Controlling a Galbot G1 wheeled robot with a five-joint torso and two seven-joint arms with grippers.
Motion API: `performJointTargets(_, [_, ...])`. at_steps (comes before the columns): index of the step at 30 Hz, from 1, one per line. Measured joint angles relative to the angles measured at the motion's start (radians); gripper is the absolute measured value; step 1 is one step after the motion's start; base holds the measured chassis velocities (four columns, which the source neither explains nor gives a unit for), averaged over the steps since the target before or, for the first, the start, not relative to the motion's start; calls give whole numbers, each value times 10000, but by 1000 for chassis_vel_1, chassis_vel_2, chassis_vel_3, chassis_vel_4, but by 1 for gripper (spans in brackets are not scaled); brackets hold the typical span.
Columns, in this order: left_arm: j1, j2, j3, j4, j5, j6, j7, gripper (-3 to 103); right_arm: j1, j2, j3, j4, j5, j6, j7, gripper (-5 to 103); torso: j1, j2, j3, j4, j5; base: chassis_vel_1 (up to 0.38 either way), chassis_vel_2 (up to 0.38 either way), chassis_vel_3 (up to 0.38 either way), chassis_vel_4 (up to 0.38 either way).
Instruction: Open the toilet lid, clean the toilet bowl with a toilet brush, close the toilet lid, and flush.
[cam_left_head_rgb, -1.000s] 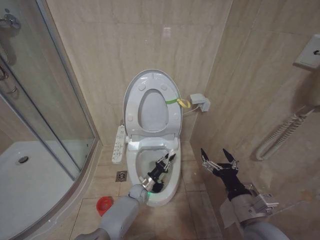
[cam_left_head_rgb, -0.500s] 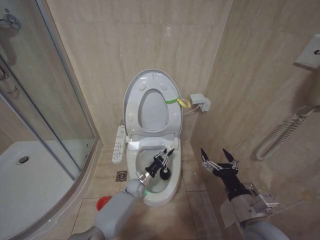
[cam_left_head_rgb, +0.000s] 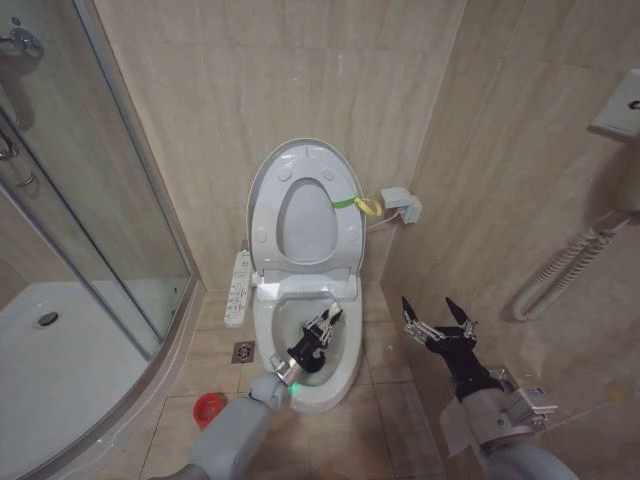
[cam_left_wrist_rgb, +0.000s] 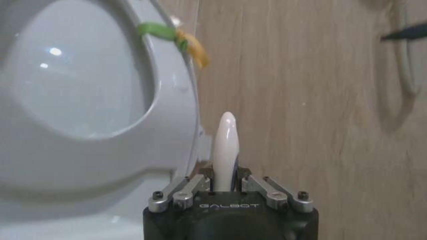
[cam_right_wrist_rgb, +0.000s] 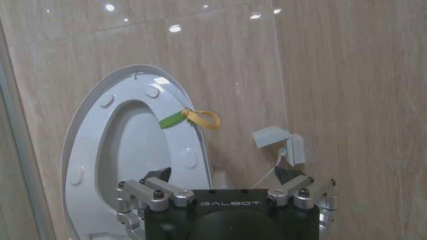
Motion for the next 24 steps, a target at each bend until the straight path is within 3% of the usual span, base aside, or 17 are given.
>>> performJointTargets(6, [193,65,523,-1358,-237,421,-430,20,0,0,0,0,0,0,0,100,0,0,-1,-6,0,0,0,0,0])
performJointTargets(18, [530,186,606,-203,-125,220,-133,21,0,0,0,0,0,0,0,100,-2,2,-3,-8,-3,0,0,0,0])
performJointTargets(21, [542,349,642,-444,48,169,-115,21,0,0,0,0,0,0,0,100,-1,1,-1,-3,-1,0,0,0,0])
performJointTargets(24, [546,429,827,-1435,-86,303,-310,24,0,0,0,0,0,0,-3,100,0,0,0,-4,-3,0,0,0,0])
